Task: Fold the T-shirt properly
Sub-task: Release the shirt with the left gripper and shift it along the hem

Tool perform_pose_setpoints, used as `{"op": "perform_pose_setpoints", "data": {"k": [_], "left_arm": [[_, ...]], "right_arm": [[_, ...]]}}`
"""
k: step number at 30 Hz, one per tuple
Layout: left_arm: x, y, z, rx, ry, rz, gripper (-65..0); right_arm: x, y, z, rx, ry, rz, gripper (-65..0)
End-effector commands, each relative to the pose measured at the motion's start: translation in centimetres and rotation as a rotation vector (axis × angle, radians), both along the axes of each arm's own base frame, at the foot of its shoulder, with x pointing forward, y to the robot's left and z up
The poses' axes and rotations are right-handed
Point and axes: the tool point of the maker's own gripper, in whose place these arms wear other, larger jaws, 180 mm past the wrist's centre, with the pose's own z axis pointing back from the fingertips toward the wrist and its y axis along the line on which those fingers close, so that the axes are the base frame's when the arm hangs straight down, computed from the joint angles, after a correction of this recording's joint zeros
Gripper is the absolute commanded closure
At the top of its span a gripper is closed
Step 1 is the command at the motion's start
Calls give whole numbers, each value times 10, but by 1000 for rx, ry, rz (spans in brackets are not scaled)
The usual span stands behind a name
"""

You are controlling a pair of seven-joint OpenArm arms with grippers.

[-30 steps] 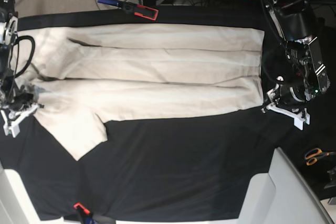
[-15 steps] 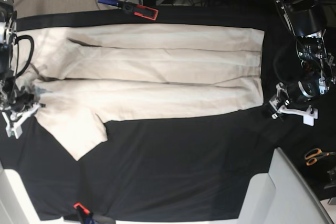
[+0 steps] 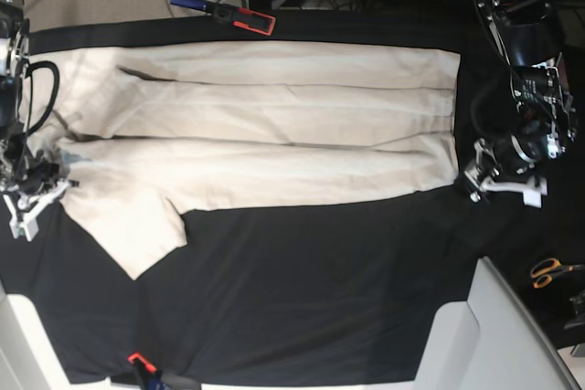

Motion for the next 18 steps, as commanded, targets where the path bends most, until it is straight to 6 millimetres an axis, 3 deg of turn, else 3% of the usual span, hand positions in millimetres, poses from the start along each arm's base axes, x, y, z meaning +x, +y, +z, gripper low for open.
{"op": "perform_pose_setpoints", "data": {"k": [1, 13, 18], "left_arm": [[20, 10, 19, 5, -64, 13, -392], [37, 7, 27, -16, -87, 22, -392], [41, 4, 21, -37, -68, 27, -392]], "right_arm": [[7, -5, 8, -5, -9, 4, -3], [7, -5, 8, -6, -8, 5, -3], [7, -5, 8, -7, -8, 7, -3]]}}
